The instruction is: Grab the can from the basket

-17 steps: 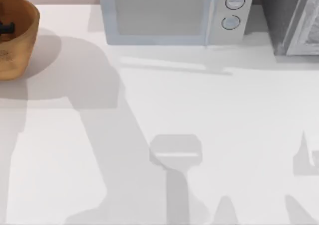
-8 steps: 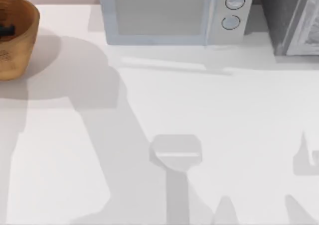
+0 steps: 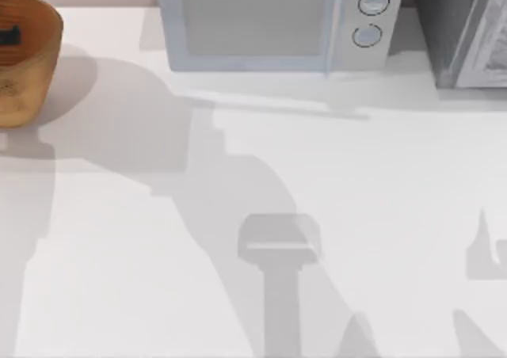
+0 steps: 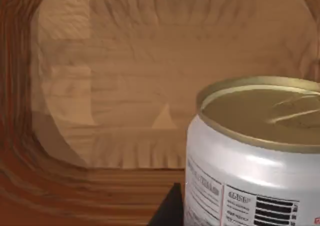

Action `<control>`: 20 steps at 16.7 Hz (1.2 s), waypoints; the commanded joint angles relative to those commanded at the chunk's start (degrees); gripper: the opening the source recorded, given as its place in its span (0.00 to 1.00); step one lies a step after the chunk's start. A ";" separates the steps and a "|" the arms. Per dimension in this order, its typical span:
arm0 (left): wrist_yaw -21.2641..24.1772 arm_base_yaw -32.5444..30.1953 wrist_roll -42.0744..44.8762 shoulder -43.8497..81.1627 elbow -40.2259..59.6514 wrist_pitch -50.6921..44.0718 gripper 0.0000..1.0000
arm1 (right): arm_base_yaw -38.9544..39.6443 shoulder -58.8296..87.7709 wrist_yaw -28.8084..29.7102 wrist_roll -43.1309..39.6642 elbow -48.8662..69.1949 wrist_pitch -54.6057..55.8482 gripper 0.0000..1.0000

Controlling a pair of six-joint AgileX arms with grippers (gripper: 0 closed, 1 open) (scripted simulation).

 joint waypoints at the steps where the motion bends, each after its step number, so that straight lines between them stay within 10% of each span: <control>1: -0.17 -0.37 -0.37 -4.69 -3.84 2.44 0.00 | 0.00 0.00 0.00 0.00 0.00 0.00 1.00; 20: -4.03 -7.31 -6.39 -113.76 -87.04 51.47 0.00 | 0.00 0.00 0.00 0.00 0.00 0.00 1.00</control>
